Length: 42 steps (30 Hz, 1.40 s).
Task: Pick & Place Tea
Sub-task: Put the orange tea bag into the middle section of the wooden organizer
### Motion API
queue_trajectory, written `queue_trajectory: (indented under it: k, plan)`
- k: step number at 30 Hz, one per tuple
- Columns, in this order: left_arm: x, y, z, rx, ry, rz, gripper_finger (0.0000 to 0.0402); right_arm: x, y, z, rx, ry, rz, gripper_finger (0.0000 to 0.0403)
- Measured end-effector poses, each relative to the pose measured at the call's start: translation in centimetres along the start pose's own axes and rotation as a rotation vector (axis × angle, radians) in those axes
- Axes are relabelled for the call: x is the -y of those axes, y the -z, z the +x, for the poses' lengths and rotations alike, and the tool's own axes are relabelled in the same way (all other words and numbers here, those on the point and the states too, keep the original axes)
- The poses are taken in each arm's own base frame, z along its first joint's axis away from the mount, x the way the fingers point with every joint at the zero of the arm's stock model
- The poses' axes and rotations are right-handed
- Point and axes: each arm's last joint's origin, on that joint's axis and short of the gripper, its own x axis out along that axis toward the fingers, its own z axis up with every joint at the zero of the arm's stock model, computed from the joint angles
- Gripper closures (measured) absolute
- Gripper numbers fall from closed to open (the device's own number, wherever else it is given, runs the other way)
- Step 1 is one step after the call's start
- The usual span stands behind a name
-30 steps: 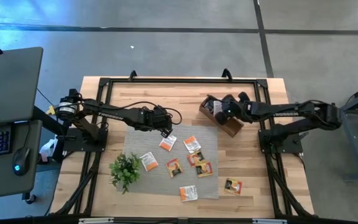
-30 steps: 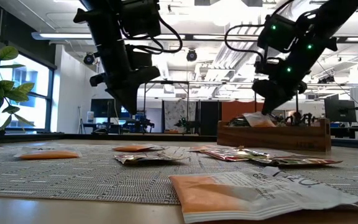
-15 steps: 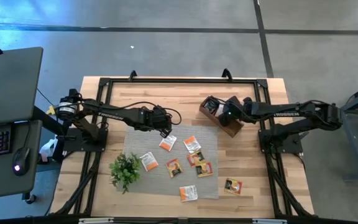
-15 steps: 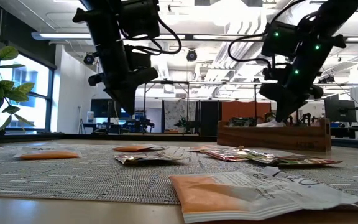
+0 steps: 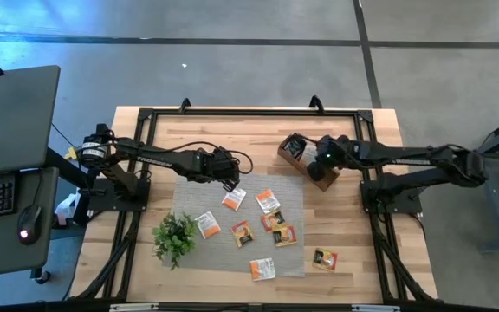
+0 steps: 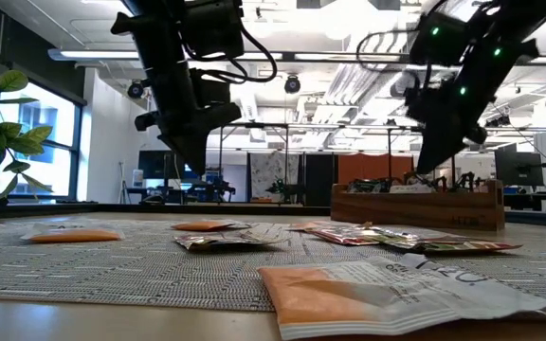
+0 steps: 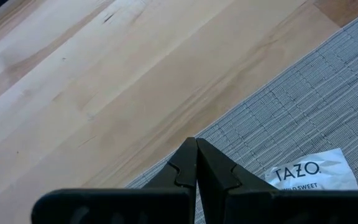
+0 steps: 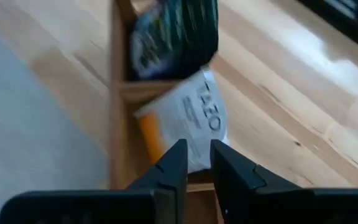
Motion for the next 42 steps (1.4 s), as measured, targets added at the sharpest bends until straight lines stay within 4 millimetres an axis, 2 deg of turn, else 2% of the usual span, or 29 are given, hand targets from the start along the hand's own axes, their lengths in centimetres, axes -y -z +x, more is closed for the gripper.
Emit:
queue_trajectory:
  k: [4, 7, 10, 16, 19, 26, 32, 36, 42]
  plan:
    - [0.0, 0.0, 0.0, 0.0, 0.0, 0.0, 0.0402, 0.4, -0.4, -2.0, 0.084, -0.094, 0.003, 0.0332]
    - [0.0, 0.0, 0.0, 0.003, 0.003, -0.002, 0.0402, 0.3, -0.6, -2.8, 0.163, -0.138, -0.026, 0.0335]
    - [0.1, -0.1, 0.0, 0.005, 0.005, -0.004, 0.0402, -0.2, -0.4, -2.3, 0.203, -0.213, -0.033, 0.0343]
    - [0.1, -0.1, 0.0, 0.009, 0.01, -0.007, 0.0402, -2.8, 0.3, -0.4, 0.309, -0.591, -0.157, 0.0363]
    - [0.3, -0.3, 0.0, 0.02, 0.037, 0.006, 0.0402, -4.3, 0.4, 0.2, 0.329, -0.704, -0.245, 0.0365]
    - [1.2, -0.9, -0.1, 0.048, 0.175, 0.08, 0.0402, -8.0, 0.0, 2.2, 0.297, -0.716, -0.482, 0.0341]
    - [1.2, -1.0, -0.1, 0.06, 0.161, 0.113, 0.0395, -10.3, -0.9, 4.2, 0.225, -0.71, -0.563, 0.0303]
    - [1.4, -0.8, 0.2, 0.044, 0.179, 0.163, 0.0362, -11.3, -1.7, 5.4, 0.206, -0.679, -0.562, 0.0286]
    - [2.0, -0.1, 1.4, -0.045, 0.23, 0.196, 0.0286, -12.2, -2.9, 6.4, 0.214, -0.672, -0.576, 0.0279]
